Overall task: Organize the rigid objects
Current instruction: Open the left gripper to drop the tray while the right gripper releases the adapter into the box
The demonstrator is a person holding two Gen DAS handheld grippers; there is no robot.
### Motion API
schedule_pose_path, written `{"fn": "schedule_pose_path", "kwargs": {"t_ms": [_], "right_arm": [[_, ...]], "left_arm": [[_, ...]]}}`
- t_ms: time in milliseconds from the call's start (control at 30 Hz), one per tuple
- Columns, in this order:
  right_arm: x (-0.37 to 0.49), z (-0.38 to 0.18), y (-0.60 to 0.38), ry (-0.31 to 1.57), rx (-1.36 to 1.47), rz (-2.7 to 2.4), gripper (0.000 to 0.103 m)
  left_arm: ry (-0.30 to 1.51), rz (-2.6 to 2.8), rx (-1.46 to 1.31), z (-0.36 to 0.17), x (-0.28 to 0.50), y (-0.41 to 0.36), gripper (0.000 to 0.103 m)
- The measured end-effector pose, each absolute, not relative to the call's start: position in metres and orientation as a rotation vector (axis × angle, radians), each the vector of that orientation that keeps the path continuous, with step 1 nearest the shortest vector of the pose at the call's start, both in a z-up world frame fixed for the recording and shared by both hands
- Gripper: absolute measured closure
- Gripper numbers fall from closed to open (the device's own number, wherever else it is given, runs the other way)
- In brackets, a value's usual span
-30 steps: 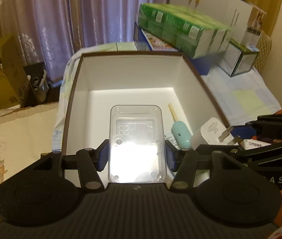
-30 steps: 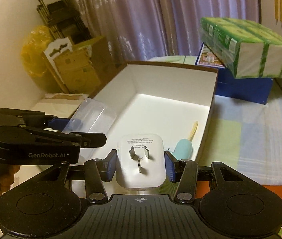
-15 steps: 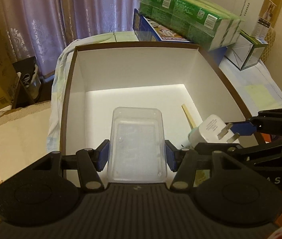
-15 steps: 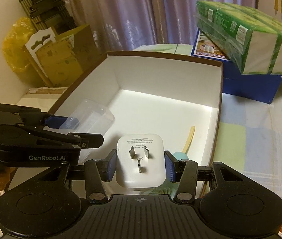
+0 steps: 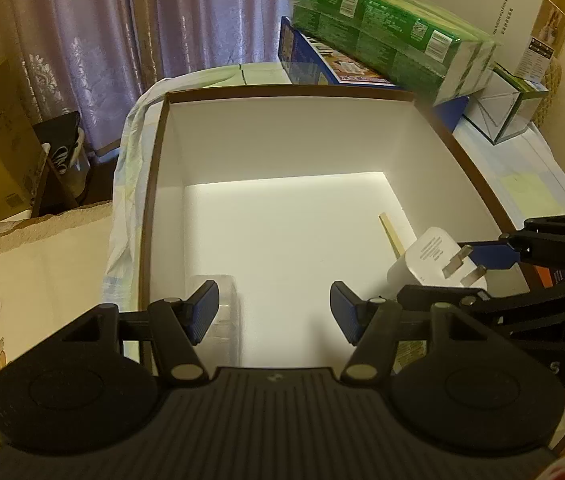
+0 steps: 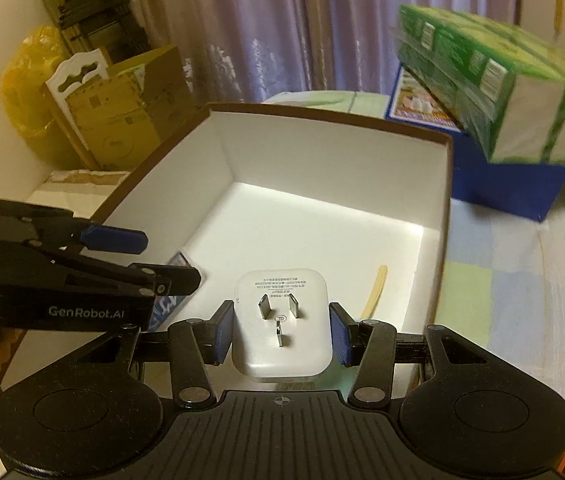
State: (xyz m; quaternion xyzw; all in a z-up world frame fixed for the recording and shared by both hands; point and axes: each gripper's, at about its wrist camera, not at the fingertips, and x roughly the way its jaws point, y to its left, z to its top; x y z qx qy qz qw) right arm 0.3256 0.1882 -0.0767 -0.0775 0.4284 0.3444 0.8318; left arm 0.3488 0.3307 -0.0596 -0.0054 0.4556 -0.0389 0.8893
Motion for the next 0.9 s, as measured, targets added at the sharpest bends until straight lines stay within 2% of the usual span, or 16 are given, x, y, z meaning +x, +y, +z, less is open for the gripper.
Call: {"fn": "schedule_pose_path", "kwargs": {"t_ms": [500,900], "right_arm": [[0.326,-0.079,0.199,0.866,-0.121,0.778,0.057],[0.303,-0.064,0.177,0.854,-0.110,0.817,0.049]], "left_arm": [[0.931,-0.043,-0.040,-0.048,0.333,0.342,0.046],[0.913,-0.028,-0.062,-0.031,0.298,0.337,0.045]]}}
